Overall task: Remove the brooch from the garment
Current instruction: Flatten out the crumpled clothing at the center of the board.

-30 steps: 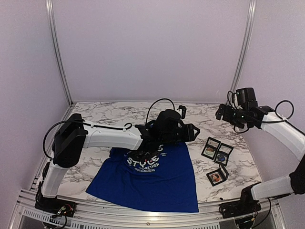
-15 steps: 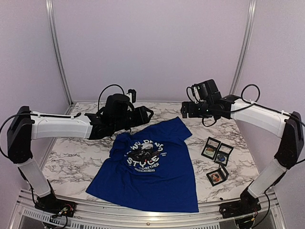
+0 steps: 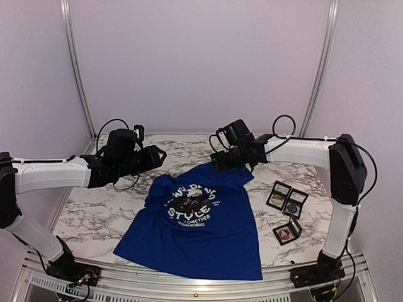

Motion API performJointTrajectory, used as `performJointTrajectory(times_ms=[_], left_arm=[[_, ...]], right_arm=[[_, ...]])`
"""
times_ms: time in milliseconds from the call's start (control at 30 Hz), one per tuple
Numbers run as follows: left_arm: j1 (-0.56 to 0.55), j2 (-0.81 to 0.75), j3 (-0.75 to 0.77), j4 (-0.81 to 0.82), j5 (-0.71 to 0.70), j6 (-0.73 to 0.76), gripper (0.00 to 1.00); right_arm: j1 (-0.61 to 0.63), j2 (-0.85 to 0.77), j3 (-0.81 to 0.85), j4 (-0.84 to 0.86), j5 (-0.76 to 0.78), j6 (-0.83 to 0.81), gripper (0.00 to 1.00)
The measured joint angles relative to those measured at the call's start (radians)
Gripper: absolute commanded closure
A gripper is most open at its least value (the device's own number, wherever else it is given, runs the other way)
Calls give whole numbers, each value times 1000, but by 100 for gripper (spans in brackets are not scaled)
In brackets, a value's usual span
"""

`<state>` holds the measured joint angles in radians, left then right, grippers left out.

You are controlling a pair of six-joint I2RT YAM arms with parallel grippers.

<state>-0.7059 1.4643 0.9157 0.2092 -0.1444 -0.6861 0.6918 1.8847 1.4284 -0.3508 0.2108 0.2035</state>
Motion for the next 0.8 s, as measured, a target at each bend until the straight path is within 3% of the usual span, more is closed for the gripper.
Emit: performJointTrajectory(times_ms=[500, 633, 800], left_arm=[[114, 121, 0, -105, 100, 39, 48], [132, 148, 5, -124, 119, 48, 48], [137, 185, 28, -136, 172, 56, 48]], right_arm=[[91, 391, 343, -6, 75, -78, 14], [91, 466, 415, -11, 114, -93, 22], [82, 514, 449, -27, 150, -99, 43]])
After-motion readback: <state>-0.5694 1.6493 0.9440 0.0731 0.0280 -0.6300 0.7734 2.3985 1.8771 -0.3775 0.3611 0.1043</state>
